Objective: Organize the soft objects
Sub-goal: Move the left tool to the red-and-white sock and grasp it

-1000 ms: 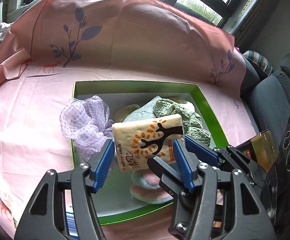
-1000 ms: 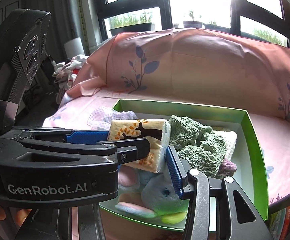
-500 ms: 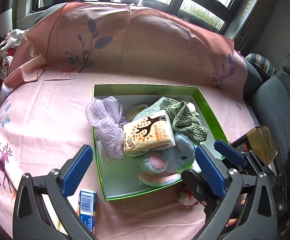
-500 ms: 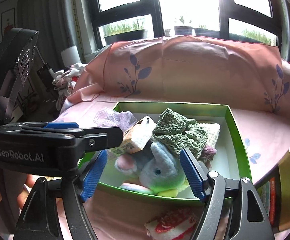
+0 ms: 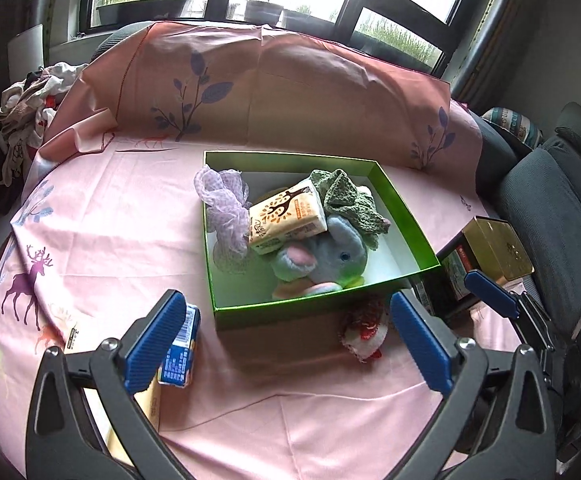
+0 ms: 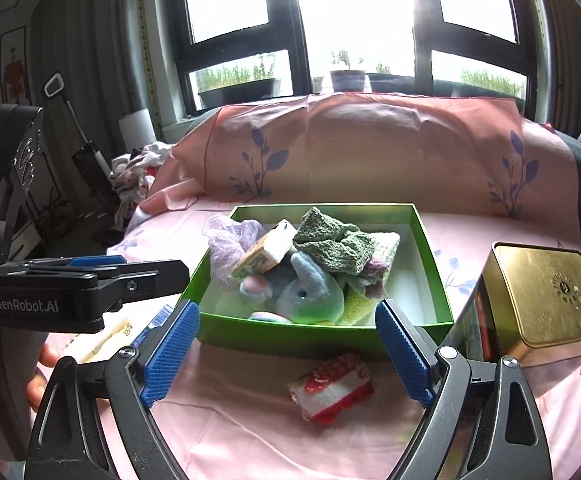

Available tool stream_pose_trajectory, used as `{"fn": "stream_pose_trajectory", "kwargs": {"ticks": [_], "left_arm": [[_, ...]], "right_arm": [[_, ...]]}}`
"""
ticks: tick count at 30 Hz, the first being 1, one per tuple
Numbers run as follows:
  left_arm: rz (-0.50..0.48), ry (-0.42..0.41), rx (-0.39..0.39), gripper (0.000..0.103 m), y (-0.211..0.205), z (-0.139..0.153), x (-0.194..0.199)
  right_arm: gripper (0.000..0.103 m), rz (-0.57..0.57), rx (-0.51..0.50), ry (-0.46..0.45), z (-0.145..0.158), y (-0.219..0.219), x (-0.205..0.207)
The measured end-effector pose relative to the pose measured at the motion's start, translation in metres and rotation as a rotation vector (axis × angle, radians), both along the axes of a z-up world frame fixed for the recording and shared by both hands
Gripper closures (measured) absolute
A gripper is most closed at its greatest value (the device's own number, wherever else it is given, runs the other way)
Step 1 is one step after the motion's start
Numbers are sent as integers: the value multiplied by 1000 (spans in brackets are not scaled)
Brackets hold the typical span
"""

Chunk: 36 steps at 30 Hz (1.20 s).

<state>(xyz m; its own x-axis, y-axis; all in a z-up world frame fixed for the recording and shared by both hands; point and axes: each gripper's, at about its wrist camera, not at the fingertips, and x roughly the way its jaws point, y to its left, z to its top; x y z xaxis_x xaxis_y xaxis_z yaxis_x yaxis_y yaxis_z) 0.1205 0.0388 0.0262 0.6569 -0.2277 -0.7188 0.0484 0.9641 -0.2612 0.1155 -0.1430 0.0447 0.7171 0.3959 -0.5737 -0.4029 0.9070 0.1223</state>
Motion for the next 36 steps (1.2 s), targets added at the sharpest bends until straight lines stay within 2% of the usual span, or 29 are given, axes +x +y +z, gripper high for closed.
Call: {"fn": "stream_pose_trajectory", "kwargs": {"ticks": [11,25,32,36], "left_arm": [[-21,4,-9,1,-9,-9,-47],[28,30,-6,1,-5,-31,-64],[39,83,6,1,-2,-58,-64],[36,120,-41,1,1,-77,-64]], "right_arm": [[13,-11,-18,6,-3,-14,-36],[13,-34,-25,55,-24,-27,-46],[13,-52,-15,134,-56,-37,-40],[13,-51,1,200,-82,-46,-35]]}}
